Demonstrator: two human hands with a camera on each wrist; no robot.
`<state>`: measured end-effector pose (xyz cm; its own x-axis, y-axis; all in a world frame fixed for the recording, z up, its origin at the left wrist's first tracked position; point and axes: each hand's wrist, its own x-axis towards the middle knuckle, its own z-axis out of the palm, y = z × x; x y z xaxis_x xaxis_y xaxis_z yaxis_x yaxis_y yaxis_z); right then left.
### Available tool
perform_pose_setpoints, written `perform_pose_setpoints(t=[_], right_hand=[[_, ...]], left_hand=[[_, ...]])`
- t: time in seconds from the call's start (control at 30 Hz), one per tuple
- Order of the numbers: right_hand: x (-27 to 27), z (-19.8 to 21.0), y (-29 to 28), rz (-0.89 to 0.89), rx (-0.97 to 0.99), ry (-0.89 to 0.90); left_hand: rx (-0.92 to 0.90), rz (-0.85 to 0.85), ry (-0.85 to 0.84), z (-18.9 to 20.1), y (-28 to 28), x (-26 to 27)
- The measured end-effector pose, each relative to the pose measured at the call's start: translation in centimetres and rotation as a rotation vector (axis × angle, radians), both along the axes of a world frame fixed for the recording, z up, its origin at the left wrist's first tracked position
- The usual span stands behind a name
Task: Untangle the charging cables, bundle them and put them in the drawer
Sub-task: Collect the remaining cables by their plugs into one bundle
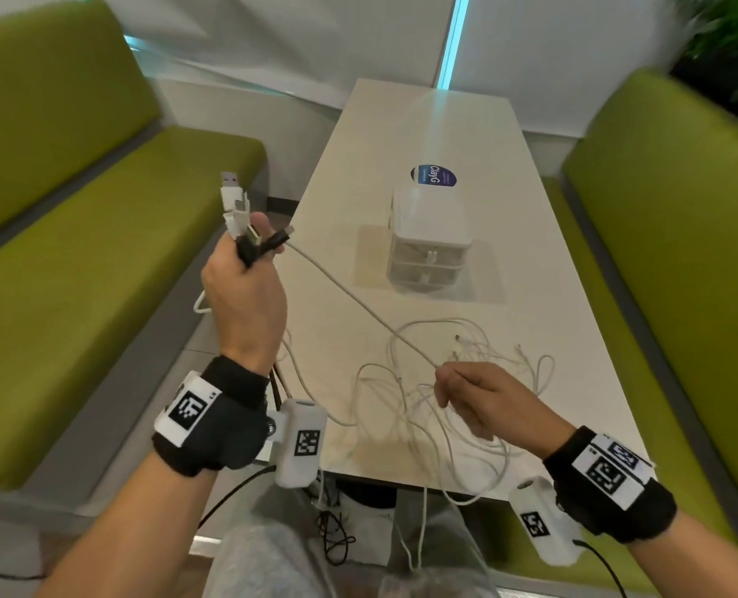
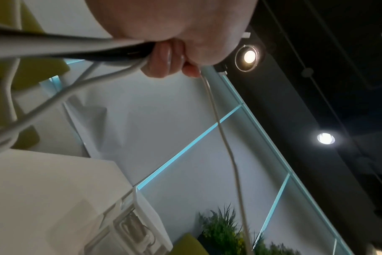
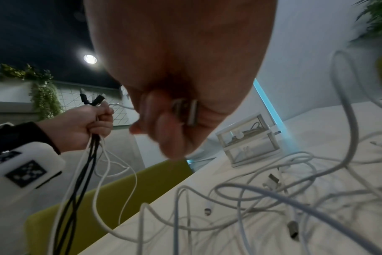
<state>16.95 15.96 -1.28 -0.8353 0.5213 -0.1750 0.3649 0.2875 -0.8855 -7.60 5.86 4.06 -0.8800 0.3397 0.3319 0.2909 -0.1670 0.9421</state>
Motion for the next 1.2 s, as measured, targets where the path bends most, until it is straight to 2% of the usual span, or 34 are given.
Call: perform_pose_setpoints(t=[0.07, 0.13, 0.23, 0.3, 0.37, 0.57, 0.63, 0.7, 0.83, 1.07, 1.13, 1.2], right_hand=[[0.0, 0.1, -0.5, 0.152, -0.014, -0.089], [-0.1, 0.1, -1.0, 0.326, -0.009, -0.203], [-0.5, -0.1, -1.9, 0.542, 0.048, -0.392], [-0.7, -0.8, -2.2, 0.619, 0.119, -0.489], [-0.9, -1.5, -2.1, 0.575, 0.169, -0.546], [-1.4, -3.1, -1.4, 0.254, 0.438, -0.605], [-1.6, -3.7, -1.6, 0.148, 0.430, -0.616], [-1.9, -4.2, -2.0, 0.116, 0.415, -0.614], [-2.7, -4.8, -2.7, 0.198, 0.489, -0.549], [-2.3, -4.2, -3.2, 0.299, 0.239, -0.528], [-2.2, -3.9, -3.1, 0.385, 0.182, -0.547], [-2.1, -3.5, -3.2, 0.508, 0.204, -0.588]], left_hand=[[-0.012, -0.104, 0.051, -0.1, -0.2, 0.2], [-0.025, -0.321, 0.093, 0.2, -0.4, 1.1], [-0.027, -0.629, 0.046, 0.9, -1.0, 2.7], [-0.038, -0.748, 0.005, 1.1, -1.3, 3.2], [-0.061, -0.850, -0.003, 1.2, -1.6, 3.2], [-0.123, -1.139, -0.100, 1.8, -2.3, 3.2], [-0.166, -1.227, -0.101, 2.0, -2.5, 3.5], [-0.213, -1.287, -0.091, 2.1, -2.7, 3.8], [-0.257, -1.327, -0.060, 2.1, -3.1, 4.1], [-0.174, -1.327, -0.144, 2.7, -3.8, 4.2], [-0.114, -1.304, -0.159, 2.7, -3.7, 4.2], [-0.073, -1.292, -0.175, 2.7, -3.6, 4.1]])
